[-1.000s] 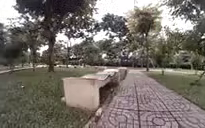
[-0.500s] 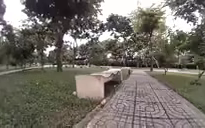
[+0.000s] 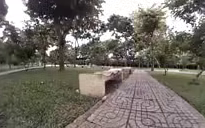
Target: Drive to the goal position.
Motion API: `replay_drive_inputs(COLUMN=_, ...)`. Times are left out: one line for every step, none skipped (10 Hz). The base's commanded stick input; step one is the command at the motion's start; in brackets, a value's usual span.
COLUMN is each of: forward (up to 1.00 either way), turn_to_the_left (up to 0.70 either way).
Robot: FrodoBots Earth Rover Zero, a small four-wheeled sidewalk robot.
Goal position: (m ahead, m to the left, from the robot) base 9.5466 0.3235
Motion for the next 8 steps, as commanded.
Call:
replay_drive_inputs(forward=0.70, turn_to_the_left=-0.27)
replay_drive_inputs(forward=0.70, turn_to_the_left=-0.27)
replay_drive_inputs(forward=0.70, turn_to_the_left=-0.27)
replay_drive_inputs(forward=0.70, turn_to_the_left=-0.27)
replay_drive_inputs(forward=0.70, turn_to_the_left=-0.27)
replay_drive_inputs(forward=0.70, turn_to_the_left=-0.27)
replay_drive_inputs(forward=0.70, turn_to_the_left=-0.27)
replay_drive_inputs(forward=0.70, turn_to_the_left=-0.27)
